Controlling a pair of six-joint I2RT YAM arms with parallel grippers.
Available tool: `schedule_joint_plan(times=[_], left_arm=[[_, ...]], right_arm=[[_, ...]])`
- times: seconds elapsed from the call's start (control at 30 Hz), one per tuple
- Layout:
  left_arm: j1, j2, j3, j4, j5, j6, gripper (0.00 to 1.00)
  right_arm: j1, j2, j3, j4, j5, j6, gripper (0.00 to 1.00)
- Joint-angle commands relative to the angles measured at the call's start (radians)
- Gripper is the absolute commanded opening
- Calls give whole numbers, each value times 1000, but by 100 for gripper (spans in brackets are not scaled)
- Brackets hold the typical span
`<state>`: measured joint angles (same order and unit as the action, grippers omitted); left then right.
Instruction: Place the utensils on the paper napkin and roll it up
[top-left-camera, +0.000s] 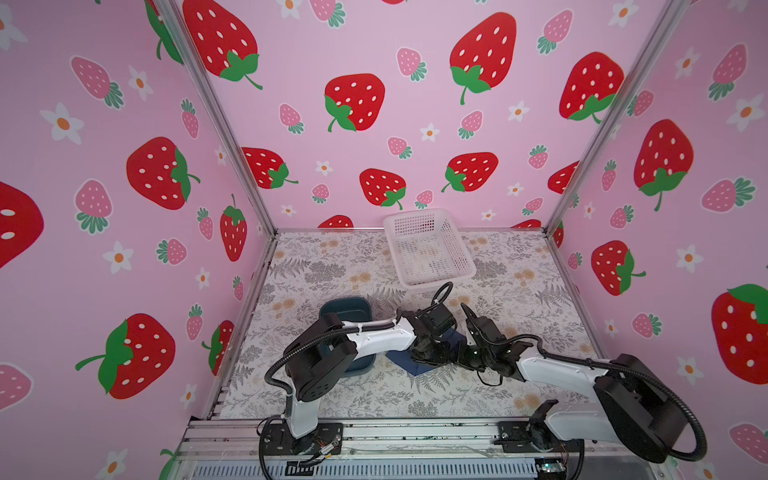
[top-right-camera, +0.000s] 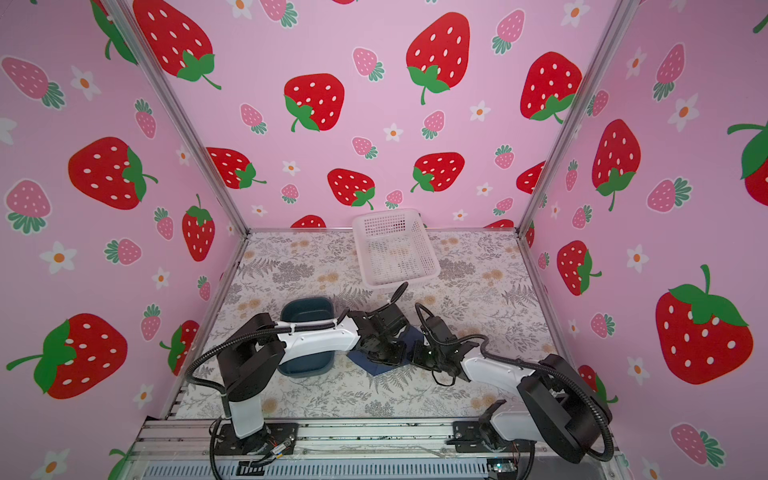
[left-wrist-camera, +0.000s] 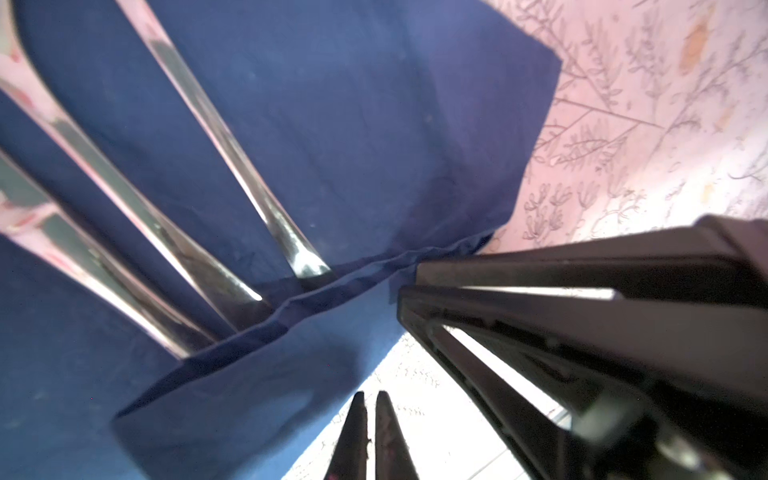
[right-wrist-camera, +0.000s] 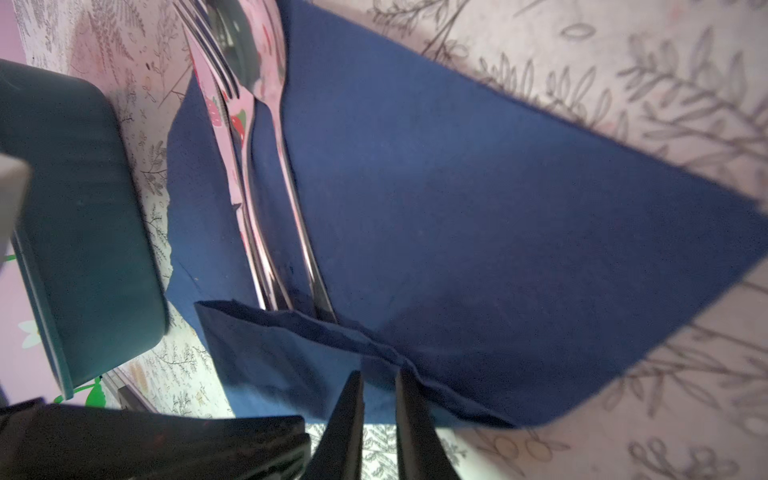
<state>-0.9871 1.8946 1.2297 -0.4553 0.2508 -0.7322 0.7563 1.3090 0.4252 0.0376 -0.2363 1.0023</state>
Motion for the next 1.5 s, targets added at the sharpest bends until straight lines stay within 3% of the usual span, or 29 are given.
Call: schedule_joint_plan(times=[0.0, 0.43, 0.6, 0.83, 0.93, 1.1, 1.27, 1.47], left_arm=[[6, 13, 40, -31, -15, -12, 9], [8, 31, 27, -29, -27, -13, 9], [7, 31, 22, -29, -31, -15, 9], [8, 20, 20, -29, -42, -6, 9], [8, 17, 19, -28, -41, -6, 9], [7, 15, 23, -20, -32, -1, 8], [8, 15, 25, -20, -31, 1, 9], [8, 13, 31, -29, -34, 2, 9]], right_arm=[[-2, -11, -15, -17, 15, 18, 19], [-3, -18, 6, -29, 3, 12, 21], [-8, -67, 36, -64, 53, 12, 29], [-88, -167, 61, -240, 265, -42, 51], [-164, -197, 58, -243, 227, -87, 55], [-266, -165, 47, -189, 68, -125, 55], [-284, -110, 18, -77, -70, -96, 55], [-284, -104, -23, -40, -123, -55, 54]])
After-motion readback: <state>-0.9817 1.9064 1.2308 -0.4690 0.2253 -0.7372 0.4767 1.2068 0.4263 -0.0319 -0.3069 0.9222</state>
